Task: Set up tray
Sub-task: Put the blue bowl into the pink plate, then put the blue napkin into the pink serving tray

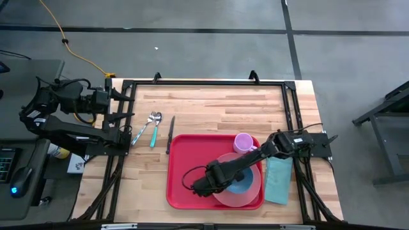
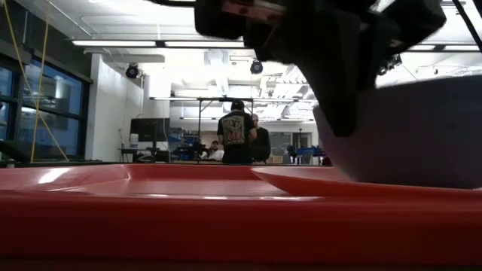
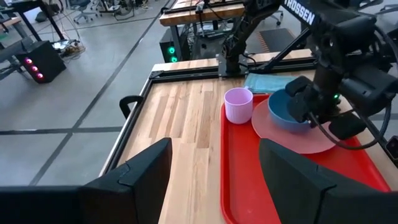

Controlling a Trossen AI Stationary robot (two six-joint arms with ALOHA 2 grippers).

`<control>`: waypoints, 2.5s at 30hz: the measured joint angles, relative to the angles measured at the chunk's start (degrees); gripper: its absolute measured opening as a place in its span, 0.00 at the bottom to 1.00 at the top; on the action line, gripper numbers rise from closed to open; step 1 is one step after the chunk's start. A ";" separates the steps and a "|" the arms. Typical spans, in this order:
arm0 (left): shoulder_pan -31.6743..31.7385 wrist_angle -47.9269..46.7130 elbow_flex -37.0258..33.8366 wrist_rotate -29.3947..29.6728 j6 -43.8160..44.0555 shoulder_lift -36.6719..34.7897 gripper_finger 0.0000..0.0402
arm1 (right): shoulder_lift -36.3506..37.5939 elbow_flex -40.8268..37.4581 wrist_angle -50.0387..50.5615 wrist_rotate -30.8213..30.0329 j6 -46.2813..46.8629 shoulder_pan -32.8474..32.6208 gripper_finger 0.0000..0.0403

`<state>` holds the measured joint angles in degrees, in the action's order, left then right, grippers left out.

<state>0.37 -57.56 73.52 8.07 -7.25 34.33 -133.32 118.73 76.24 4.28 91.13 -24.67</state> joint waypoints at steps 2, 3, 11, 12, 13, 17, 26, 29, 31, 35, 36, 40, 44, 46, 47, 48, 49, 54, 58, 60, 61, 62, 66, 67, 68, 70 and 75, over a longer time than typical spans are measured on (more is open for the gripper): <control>0.01 0.00 0.00 -0.09 0.00 0.00 0.68 | 0.23 -1.93 -2.84 0.80 -0.07 0.00 0.00; 0.01 0.02 0.00 -0.10 0.00 -0.01 0.68 | 0.27 -2.44 -3.66 1.00 -0.07 0.01 0.00; -0.01 0.74 0.00 -0.11 0.11 0.00 0.68 | 0.95 -2.14 -2.72 -0.13 0.29 0.22 0.00; 0.01 0.72 0.00 -0.10 0.11 0.00 0.68 | 1.21 -2.16 -2.55 -0.24 0.18 0.26 0.00; 0.00 0.72 0.00 -0.11 0.13 0.00 0.68 | 1.44 -2.16 -2.65 -0.71 0.11 0.28 0.01; -0.01 0.72 0.00 -0.13 0.15 -0.01 0.68 | 2.90 -2.18 -2.95 -3.55 -0.09 0.28 0.03; -0.01 0.63 0.00 -0.17 0.15 0.00 0.68 | 3.80 -2.18 -3.08 -5.58 -2.76 0.28 0.16; -0.01 0.61 0.00 -0.56 0.15 -0.02 0.68 | 3.85 -2.18 -3.52 -5.31 -3.14 0.28 0.24; -0.01 0.60 0.00 -1.10 0.13 -0.01 0.68 | 3.87 -2.18 -3.94 -4.62 -3.57 0.28 0.29; -0.01 0.57 0.00 -1.18 0.13 -0.01 0.68 | 3.93 -2.18 -4.40 -2.97 -4.18 0.28 0.38; -0.01 0.57 0.00 -1.18 0.13 -0.01 0.68 | 4.09 -2.18 -4.37 -2.51 -4.19 0.28 0.39; -0.01 0.56 0.00 -1.16 0.02 -0.01 0.68 | 5.29 -2.18 -4.50 -2.53 -4.30 0.28 0.44; -0.01 0.52 0.00 -1.15 0.01 -0.02 0.68 | 8.07 -2.16 -5.11 -4.50 -4.31 0.26 0.45; -0.01 0.52 0.00 -1.15 0.00 -0.01 0.68 | 9.46 -2.16 -5.35 -5.53 -4.30 0.26 0.45; -0.01 0.48 0.00 -1.15 0.01 0.00 0.68 | 10.20 -2.16 -5.56 -6.17 -4.38 0.22 0.45; -0.01 0.48 0.00 -1.15 0.00 -0.02 0.68 | 10.99 -2.16 -6.17 -7.17 -4.64 0.20 0.45; -0.01 0.48 0.00 -1.13 0.02 0.00 0.68 | 11.88 -2.16 -6.97 -8.55 -5.18 0.10 0.45; -0.01 0.46 0.00 -1.13 0.02 0.00 0.68 | 16.02 -2.14 -9.39 -16.14 -8.43 -0.24 0.45; -0.01 0.46 0.00 -1.11 0.02 -0.01 0.68 | 19.22 -2.14 -11.35 -23.66 -11.73 -0.22 0.45; -0.01 0.46 0.00 -1.11 0.00 -0.02 0.68 | 20.80 -2.14 -13.05 -27.42 -13.95 -0.20 0.45; -0.01 0.46 0.00 -1.11 0.02 0.00 0.68 | 21.67 -2.12 -13.84 -29.25 -15.14 -0.21 0.45; -0.01 0.48 0.00 -1.11 0.02 0.00 0.68 | 22.42 -2.12 -14.43 -30.99 -16.37 -0.23 0.45; -0.01 0.48 0.00 -1.09 0.02 -0.02 0.68 | 25.52 -2.12 -16.25 -37.40 -20.99 -0.24 0.45; -0.01 0.48 0.00 -1.09 0.02 -0.02 0.68 | 26.20 -2.12 -16.35 -38.50 -22.04 -0.24 0.45; -0.01 0.48 0.00 -1.09 0.02 0.00 0.68 | 26.87 -2.12 -16.42 -39.49 -22.87 -0.24 0.45; -0.01 0.48 0.00 -1.09 0.02 0.00 0.68 | 28.09 -2.12 -16.35 -40.96 -24.35 -0.22 0.45; -0.01 0.46 0.00 -1.07 0.02 -0.02 0.68 | 31.00 -2.12 -15.91 -43.45 -27.45 -0.27 0.45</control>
<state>0.36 -57.10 73.52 7.01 -7.22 34.30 -102.32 116.62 60.33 -39.17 63.69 -24.94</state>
